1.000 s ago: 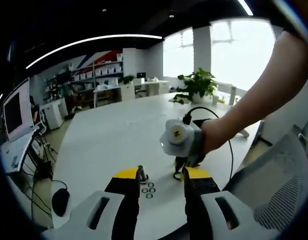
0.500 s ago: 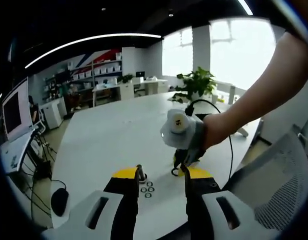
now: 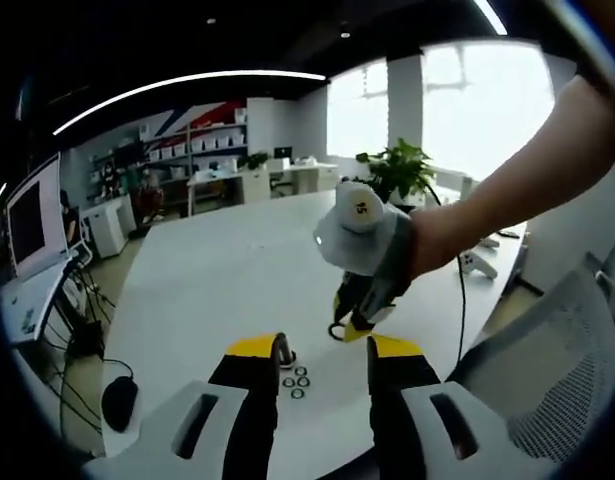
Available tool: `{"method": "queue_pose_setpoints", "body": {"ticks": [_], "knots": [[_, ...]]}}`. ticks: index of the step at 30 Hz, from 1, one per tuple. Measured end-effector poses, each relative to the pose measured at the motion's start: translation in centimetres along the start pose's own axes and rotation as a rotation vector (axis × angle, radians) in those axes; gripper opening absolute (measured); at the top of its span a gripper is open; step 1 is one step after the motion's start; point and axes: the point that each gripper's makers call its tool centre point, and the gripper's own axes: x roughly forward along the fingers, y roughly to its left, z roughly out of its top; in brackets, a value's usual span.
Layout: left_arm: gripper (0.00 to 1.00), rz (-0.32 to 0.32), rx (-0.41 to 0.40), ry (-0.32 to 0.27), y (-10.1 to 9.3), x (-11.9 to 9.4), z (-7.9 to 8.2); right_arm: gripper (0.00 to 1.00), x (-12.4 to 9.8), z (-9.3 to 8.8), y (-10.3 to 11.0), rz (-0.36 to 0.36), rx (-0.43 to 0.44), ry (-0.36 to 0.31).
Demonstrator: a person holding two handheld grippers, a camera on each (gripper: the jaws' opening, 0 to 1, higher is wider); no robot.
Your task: Place the washer onto the threaded stud by aligning its center hole with the stud, sliding it down to the base, and recovering from edge contact or off-axis alignment until the washer reaches the visible bottom stop.
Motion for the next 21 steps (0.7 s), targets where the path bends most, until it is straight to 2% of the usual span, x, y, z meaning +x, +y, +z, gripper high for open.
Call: {"method": "queue_pose_setpoints", "body": {"ticks": [9,15,21], "knots": [[0.33,0.008,-0.004,-0.005,0.1,-0.1,0.0,0.22,-1.5,3.2,-1.0,-0.005,0.022,-0.076],[0.33,0.02,-0.005,-0.013,0.4,-0.2,0.2,0.22,-2.6,5.4,-1.1,-0.01,-0.005,-0.114],[0.34,0.016,-0.008,-0.006,0.3,-0.2,0.1,0.23,-2.6,7.1,-1.0,0.004,-0.028,-0.134]]}}
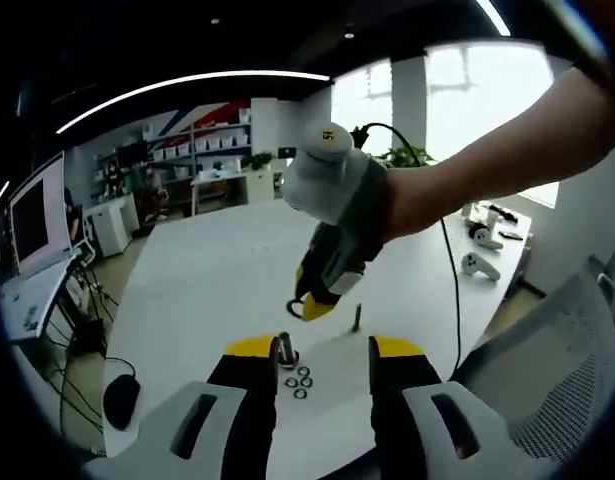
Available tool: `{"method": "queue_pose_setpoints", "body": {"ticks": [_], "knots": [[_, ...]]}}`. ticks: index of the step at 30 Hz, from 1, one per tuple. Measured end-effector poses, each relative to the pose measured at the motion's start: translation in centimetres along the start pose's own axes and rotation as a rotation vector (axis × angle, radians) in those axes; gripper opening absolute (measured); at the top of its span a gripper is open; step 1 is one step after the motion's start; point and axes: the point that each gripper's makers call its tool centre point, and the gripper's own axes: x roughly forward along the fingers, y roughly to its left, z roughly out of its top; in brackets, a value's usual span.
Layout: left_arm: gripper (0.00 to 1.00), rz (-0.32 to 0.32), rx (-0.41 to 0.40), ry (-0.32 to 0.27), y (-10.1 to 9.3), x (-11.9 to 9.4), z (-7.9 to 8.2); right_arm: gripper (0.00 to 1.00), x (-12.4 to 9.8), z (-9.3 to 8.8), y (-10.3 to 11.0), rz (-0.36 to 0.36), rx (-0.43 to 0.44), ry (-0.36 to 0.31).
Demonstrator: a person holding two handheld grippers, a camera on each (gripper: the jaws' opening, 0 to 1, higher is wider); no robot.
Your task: Place the washer onto the threaded stud by aligning its center hole with the stud, sliding it down to the base, and recovering from edge contact or off-axis alignment until the washer reaches the visible bottom stop.
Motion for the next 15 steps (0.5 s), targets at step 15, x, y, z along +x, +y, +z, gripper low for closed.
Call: {"method": "queue_pose_setpoints", "body": {"ticks": [15], "knots": [[0.36,0.018,-0.006,0.002,0.4,-0.1,-0.1,0.23,3.2,0.8,0.7,0.073,-0.053,0.071]]}}
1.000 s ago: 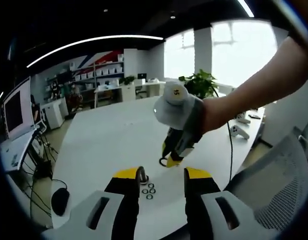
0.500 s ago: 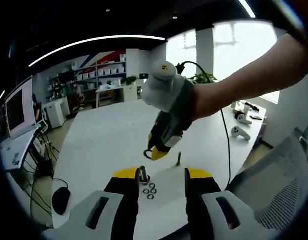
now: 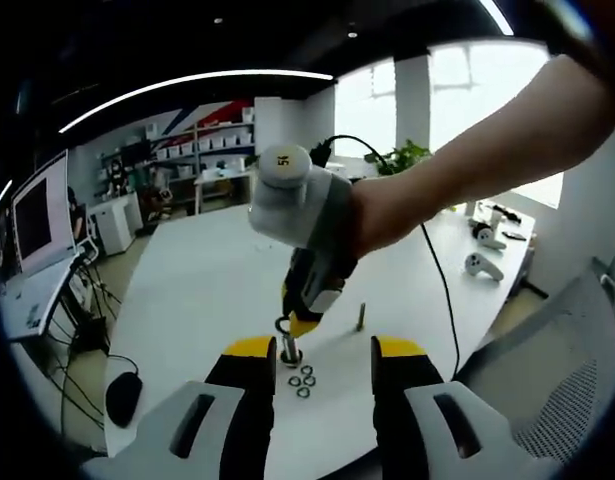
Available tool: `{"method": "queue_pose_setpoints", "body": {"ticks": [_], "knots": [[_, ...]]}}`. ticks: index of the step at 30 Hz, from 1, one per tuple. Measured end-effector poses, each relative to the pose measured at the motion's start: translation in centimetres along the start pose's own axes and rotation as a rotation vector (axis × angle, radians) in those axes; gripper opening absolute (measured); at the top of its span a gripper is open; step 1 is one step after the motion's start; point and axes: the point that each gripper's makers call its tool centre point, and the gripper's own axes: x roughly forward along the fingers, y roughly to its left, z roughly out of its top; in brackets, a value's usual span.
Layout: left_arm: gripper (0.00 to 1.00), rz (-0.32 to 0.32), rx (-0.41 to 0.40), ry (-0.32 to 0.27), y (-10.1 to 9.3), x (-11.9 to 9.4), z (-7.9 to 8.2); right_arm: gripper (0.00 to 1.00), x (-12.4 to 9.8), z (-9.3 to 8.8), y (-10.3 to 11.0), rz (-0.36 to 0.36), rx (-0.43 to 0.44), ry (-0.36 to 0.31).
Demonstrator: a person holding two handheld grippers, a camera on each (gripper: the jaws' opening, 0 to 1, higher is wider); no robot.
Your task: Place the washer onto the threaded stud by aligning its center hole with the stud, sliding it down to the base, and recovering from edge contact or off-axis alignment until the washer reaches the visible bottom stop.
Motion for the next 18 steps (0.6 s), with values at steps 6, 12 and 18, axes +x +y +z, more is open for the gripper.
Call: {"method": "queue_pose_setpoints", "body": {"ticks": [6,12,18], "knots": [[0.36,0.001,0.001,0.003,0.0,0.0,-0.1,0.23,0.7,-0.5,0.0,0.012,-0.014,0.037],[0.36,0.002,0.002,0.009,0.0,0.1,-0.2,0.23,1.3,-0.4,0.2,0.022,-0.016,0.051],[0.36,0.003,0.002,0.009,0.0,0.1,-0.2,0.23,1.9,-0.9,0.1,0.031,-0.021,0.079]]}}
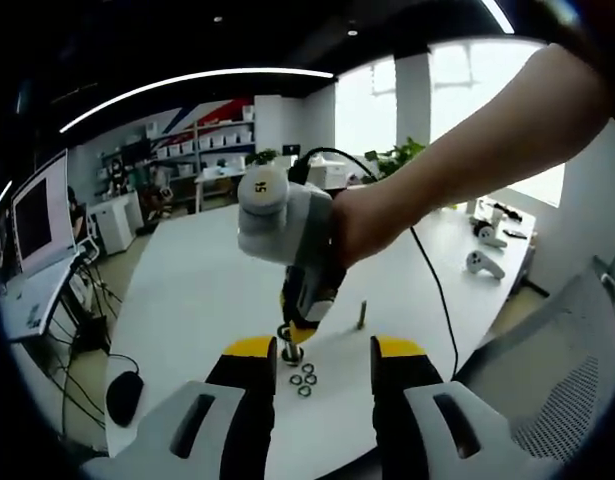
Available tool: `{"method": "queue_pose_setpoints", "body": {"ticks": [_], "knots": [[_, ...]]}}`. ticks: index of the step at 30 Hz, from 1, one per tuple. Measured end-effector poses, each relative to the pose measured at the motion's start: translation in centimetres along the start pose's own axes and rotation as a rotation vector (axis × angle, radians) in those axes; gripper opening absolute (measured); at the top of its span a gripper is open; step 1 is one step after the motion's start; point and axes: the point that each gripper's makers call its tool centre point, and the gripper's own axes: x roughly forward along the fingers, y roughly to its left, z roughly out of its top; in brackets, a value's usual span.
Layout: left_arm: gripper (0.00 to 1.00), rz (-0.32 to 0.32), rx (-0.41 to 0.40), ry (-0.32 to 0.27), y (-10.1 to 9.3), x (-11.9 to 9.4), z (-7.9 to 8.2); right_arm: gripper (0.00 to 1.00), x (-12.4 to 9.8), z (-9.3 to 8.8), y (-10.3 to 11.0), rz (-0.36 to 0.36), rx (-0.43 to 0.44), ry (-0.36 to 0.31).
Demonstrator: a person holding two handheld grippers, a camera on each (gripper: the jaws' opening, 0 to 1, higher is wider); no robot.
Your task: Place the washer onto the threaded stud by aligning its center hole with the stud, sliding it down to the base, and recovering from edge contact or off-axis alignment until the washer reaches the visible bottom stop.
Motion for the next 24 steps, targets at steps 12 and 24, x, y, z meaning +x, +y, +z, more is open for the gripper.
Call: {"method": "queue_pose_setpoints", "body": {"ticks": [12,24], "knots": [[0.35,0.004,0.0,0.005,0.1,0.0,-0.1,0.23,0.8,-0.2,-0.1,0.012,-0.001,0.019],[0.35,0.005,-0.002,0.011,0.2,0.1,-0.3,0.24,1.5,-0.8,0.1,0.024,0.032,0.014]]}}
